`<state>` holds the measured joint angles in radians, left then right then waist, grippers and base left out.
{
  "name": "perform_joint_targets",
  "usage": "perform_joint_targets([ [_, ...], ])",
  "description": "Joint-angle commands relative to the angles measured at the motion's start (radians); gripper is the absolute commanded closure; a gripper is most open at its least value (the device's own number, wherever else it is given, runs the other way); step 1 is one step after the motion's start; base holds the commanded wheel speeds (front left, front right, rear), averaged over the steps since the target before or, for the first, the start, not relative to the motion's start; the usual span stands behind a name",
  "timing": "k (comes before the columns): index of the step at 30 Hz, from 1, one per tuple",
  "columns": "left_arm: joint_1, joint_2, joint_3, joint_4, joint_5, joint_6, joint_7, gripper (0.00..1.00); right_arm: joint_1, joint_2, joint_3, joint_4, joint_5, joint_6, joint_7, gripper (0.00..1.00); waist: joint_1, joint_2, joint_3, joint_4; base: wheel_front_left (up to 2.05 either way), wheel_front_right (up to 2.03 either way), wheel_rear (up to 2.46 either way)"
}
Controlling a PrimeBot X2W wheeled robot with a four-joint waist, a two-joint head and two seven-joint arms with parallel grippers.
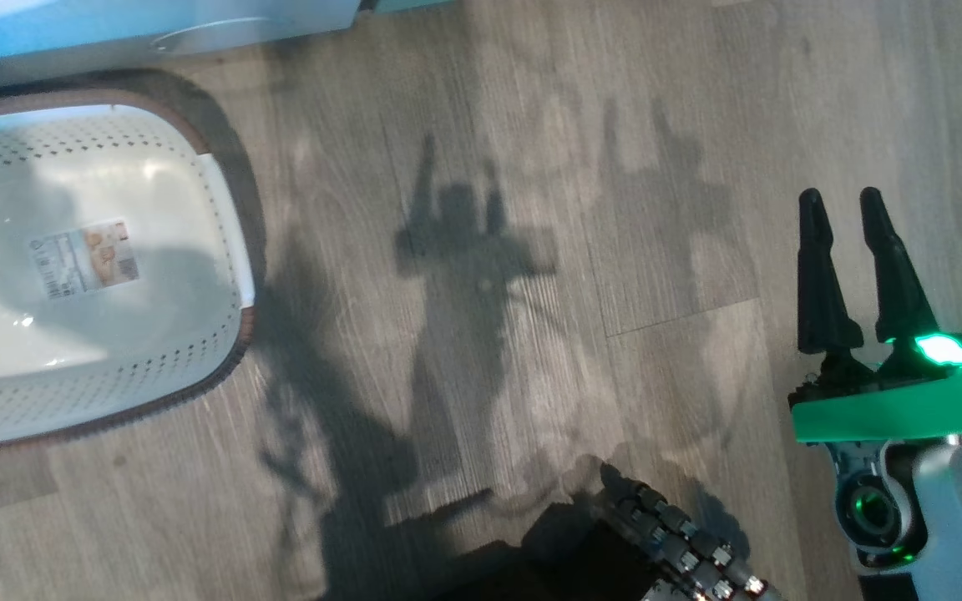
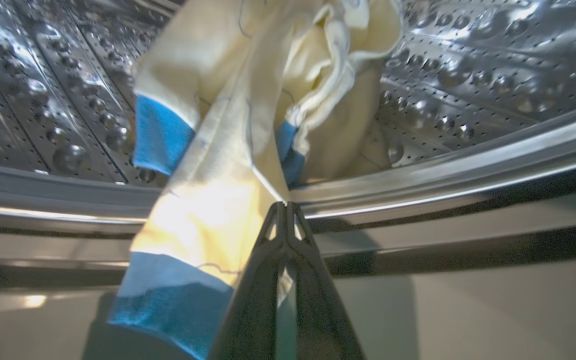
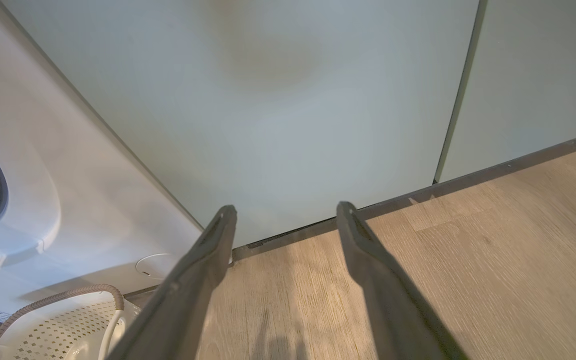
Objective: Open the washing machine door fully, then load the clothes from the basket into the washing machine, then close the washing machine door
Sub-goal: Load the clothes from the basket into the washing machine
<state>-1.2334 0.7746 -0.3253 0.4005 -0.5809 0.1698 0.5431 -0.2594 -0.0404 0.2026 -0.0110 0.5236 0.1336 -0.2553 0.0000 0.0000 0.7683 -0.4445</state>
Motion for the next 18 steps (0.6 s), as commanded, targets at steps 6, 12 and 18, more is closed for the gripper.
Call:
perform_joint_targets([
  [6,0.061,0.020,0.050,-0.083,-0.004,0.008,-0.129,1.00,0.001,-0.010,-0.024,-0.026,-0.046,-0.003,-0.006,0.00,0.0000,0.0000,-0.029,0.058,0.00,0.00,0.00],
  [12,0.211,-0.014,0.078,-0.186,-0.022,0.037,-0.270,1.00,0.015,-0.010,-0.063,-0.032,-0.100,-0.003,-0.006,0.00,0.0000,0.0000,-0.067,0.122,0.00,0.00,0.00],
  [18,0.365,-0.053,0.093,-0.303,-0.037,0.071,-0.372,0.92,0.028,-0.010,-0.093,-0.037,-0.150,-0.003,-0.006,0.00,0.0000,0.0000,-0.102,0.176,0.00,0.00,0.00],
])
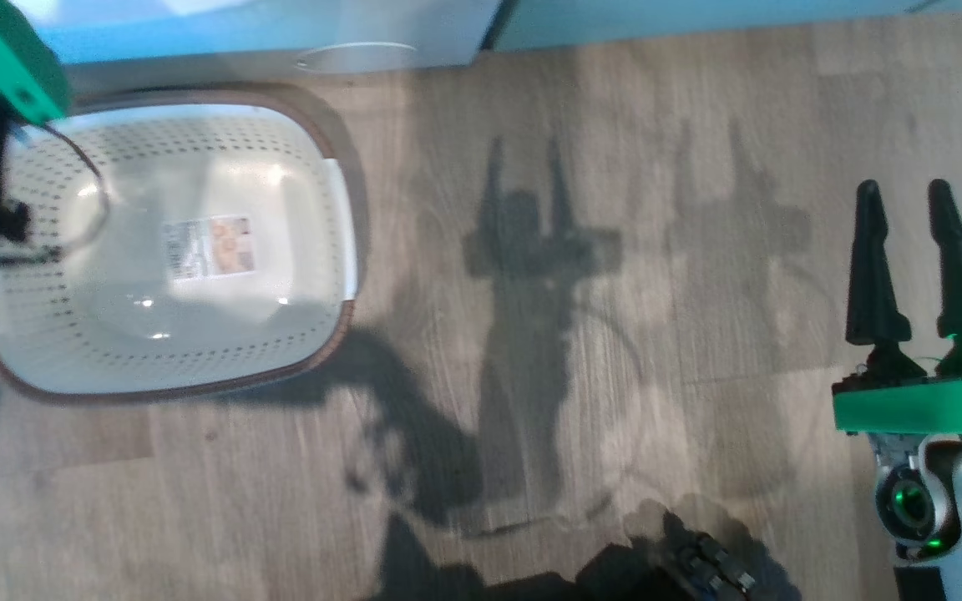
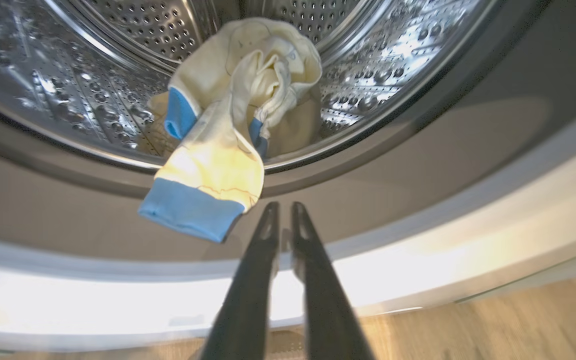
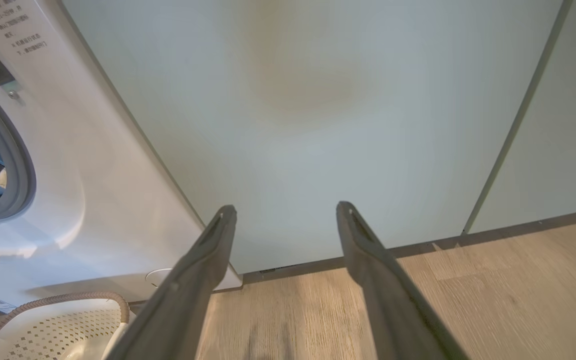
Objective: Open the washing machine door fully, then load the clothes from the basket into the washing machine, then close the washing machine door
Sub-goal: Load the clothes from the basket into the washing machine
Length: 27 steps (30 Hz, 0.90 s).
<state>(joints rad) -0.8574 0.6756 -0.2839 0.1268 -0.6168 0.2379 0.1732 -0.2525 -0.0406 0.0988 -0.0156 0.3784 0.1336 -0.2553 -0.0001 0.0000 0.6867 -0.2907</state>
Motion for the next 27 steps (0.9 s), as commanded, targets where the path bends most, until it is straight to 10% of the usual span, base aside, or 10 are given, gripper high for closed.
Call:
perform_joint_targets([
  [1,0.021,0.035,0.058,-0.052,-0.006,0.011,-0.026,0.80,0.025,-0.010,0.004,-0.033,-0.014,-0.003,-0.006,0.00,0.0001,0.0000,-0.028,0.033,0.00,0.00,0.00],
  [2,0.058,0.022,0.059,-0.078,-0.005,0.025,-0.049,0.55,0.029,-0.010,-0.002,-0.033,-0.024,-0.003,-0.006,0.00,0.0001,0.0000,-0.037,0.045,0.00,0.00,0.00],
  [3,0.129,-0.003,0.066,-0.125,-0.012,0.048,-0.092,0.10,0.037,-0.010,-0.012,-0.036,-0.042,-0.003,-0.006,0.00,0.0001,0.0000,-0.055,0.067,0.00,0.00,0.00],
  [4,0.162,-0.017,0.070,-0.144,-0.020,0.054,-0.110,0.00,0.042,-0.010,-0.019,-0.038,-0.053,-0.003,-0.006,0.00,0.0001,0.0000,-0.064,0.080,0.00,0.00,0.00],
  [27,0.685,-0.206,-0.004,-0.327,0.088,0.193,-0.420,0.00,0.213,-0.010,-0.071,-0.019,-0.161,-0.003,-0.006,0.00,0.0001,0.0000,-0.347,0.243,0.00,0.00,0.00],
])
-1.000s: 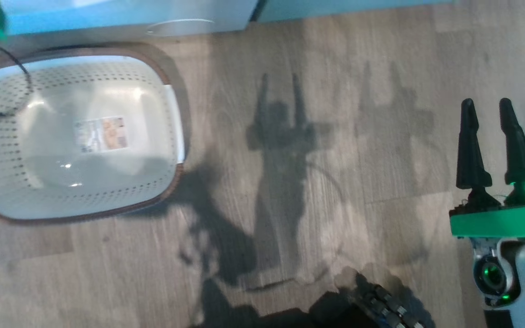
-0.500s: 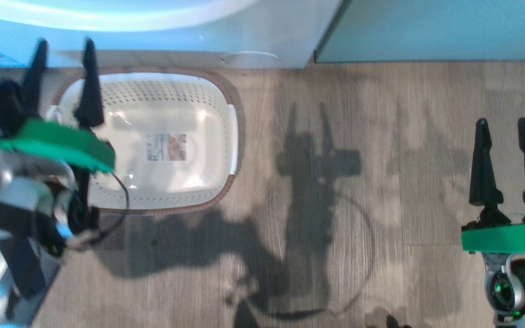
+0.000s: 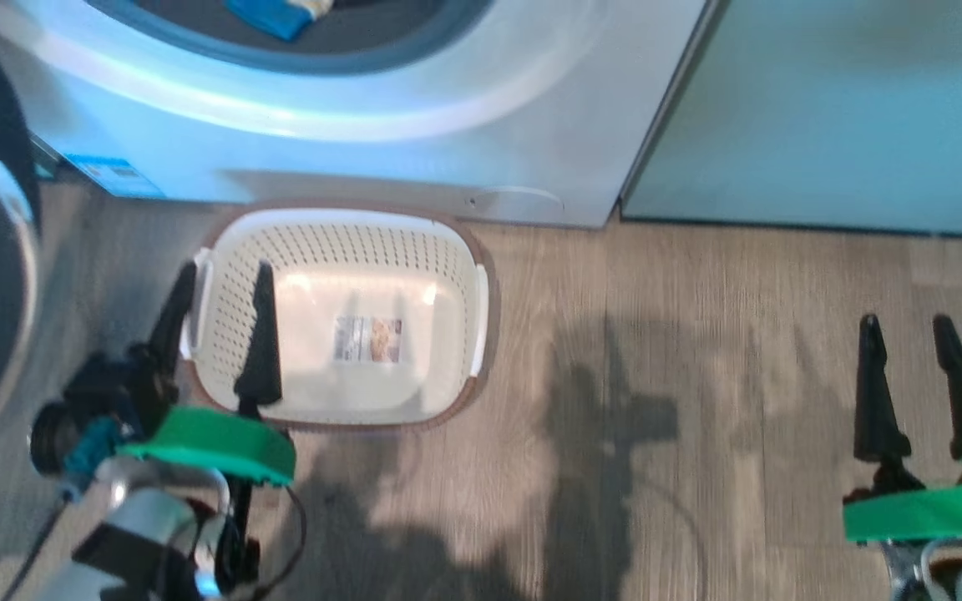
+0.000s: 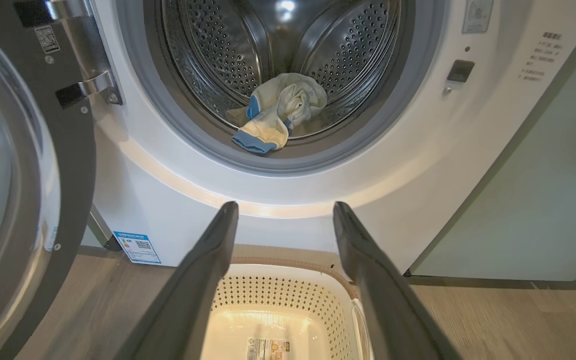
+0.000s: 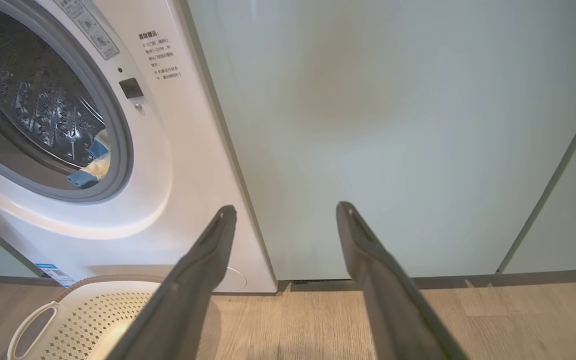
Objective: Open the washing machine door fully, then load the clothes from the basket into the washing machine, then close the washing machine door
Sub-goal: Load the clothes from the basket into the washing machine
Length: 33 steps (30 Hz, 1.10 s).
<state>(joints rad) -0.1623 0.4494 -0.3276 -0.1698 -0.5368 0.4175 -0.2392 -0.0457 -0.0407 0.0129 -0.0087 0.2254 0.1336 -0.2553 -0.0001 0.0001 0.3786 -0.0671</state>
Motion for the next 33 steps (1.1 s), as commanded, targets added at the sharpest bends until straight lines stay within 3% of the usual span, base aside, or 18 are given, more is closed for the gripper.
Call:
perform_joint_targets([
  [1,0.005,0.016,0.036,-0.028,0.015,0.016,-0.010,0.00,0.018,-0.009,0.012,-0.025,-0.009,-0.003,-0.006,0.00,0.0001,-0.0001,-0.056,0.023,0.00,0.00,0.00],
  [21,0.153,-0.036,0.036,0.000,0.069,-0.036,-0.022,0.00,0.154,-0.009,0.031,-0.015,-0.028,-0.003,-0.006,0.00,0.0001,-0.0001,-0.240,0.031,0.00,0.00,0.00],
  [33,0.181,-0.057,0.047,0.011,0.071,-0.059,-0.022,0.00,0.175,-0.009,0.037,-0.017,-0.021,-0.003,0.000,0.00,0.0001,-0.0001,-0.269,0.024,0.00,0.00,0.00],
])
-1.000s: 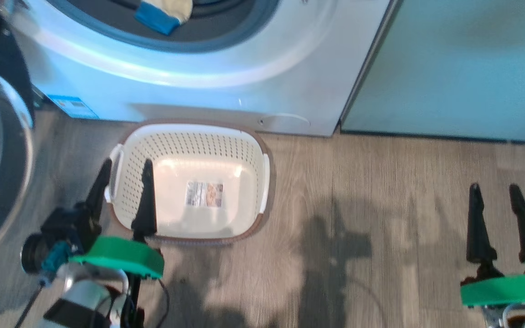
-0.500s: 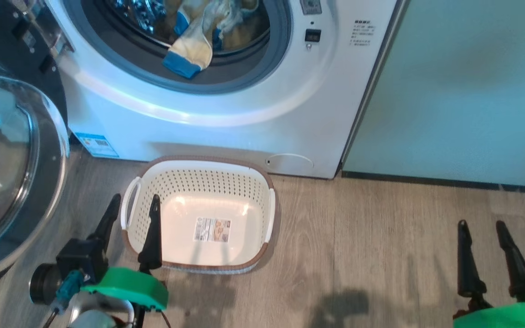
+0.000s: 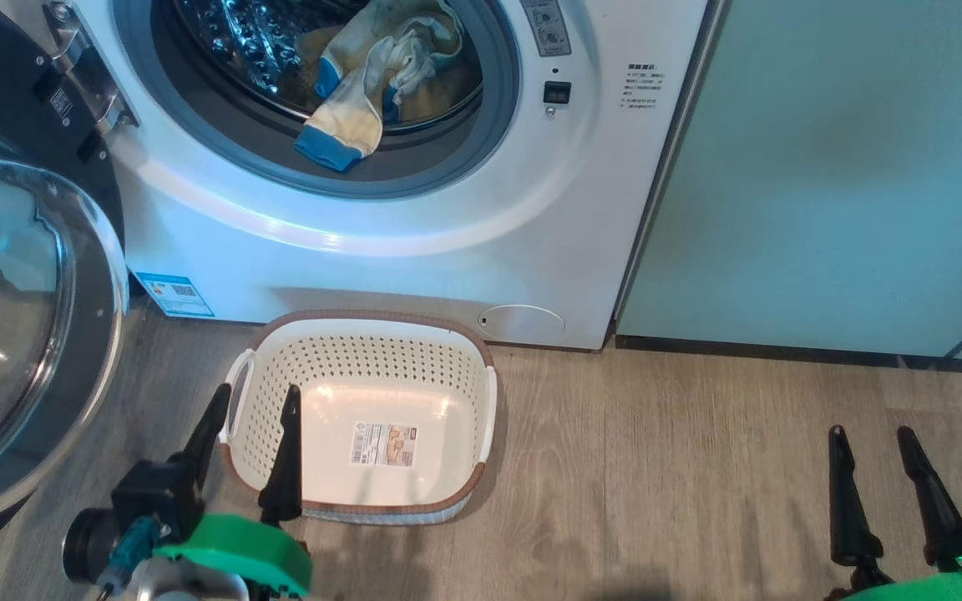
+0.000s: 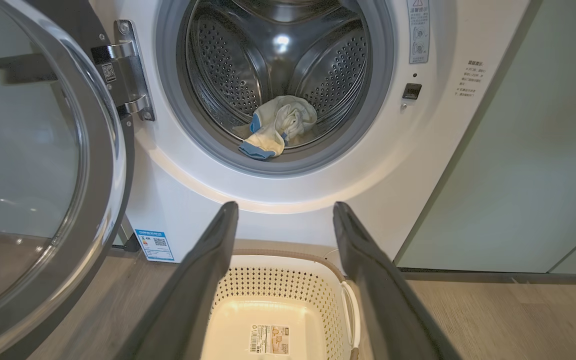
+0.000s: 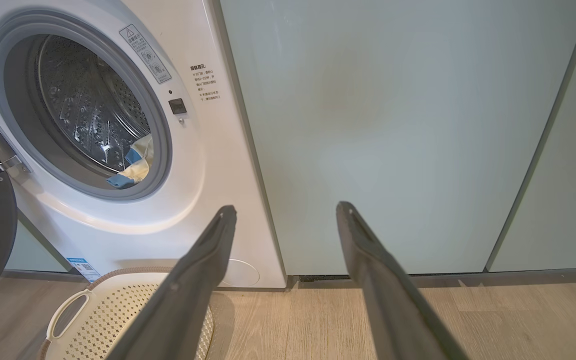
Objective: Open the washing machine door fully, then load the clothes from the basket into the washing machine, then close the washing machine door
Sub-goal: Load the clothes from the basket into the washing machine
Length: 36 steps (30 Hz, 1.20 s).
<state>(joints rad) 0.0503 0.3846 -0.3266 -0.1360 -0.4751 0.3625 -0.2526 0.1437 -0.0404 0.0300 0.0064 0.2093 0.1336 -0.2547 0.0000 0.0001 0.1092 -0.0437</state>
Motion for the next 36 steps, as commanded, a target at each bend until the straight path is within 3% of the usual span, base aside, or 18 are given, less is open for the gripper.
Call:
perform_joint_targets([
  [1,-0.032,0.007,0.046,-0.021,0.010,-0.006,-0.009,0.00,-0.015,-0.010,0.020,-0.033,-0.005,-0.003,0.000,0.00,0.0000,-0.0001,0.000,0.000,0.00,0.00,0.00],
  [21,-0.063,-0.006,0.042,-0.002,0.017,-0.024,-0.009,0.00,-0.039,-0.010,0.031,-0.039,0.002,-0.003,-0.001,0.00,0.0000,-0.0001,0.050,0.000,0.00,0.00,0.00],
  [36,-0.230,0.004,0.037,0.070,0.008,-0.063,0.034,0.00,-0.121,-0.010,0.042,-0.053,0.020,-0.003,-0.006,0.00,0.0000,-0.0001,0.229,-0.030,0.00,0.00,0.00],
])
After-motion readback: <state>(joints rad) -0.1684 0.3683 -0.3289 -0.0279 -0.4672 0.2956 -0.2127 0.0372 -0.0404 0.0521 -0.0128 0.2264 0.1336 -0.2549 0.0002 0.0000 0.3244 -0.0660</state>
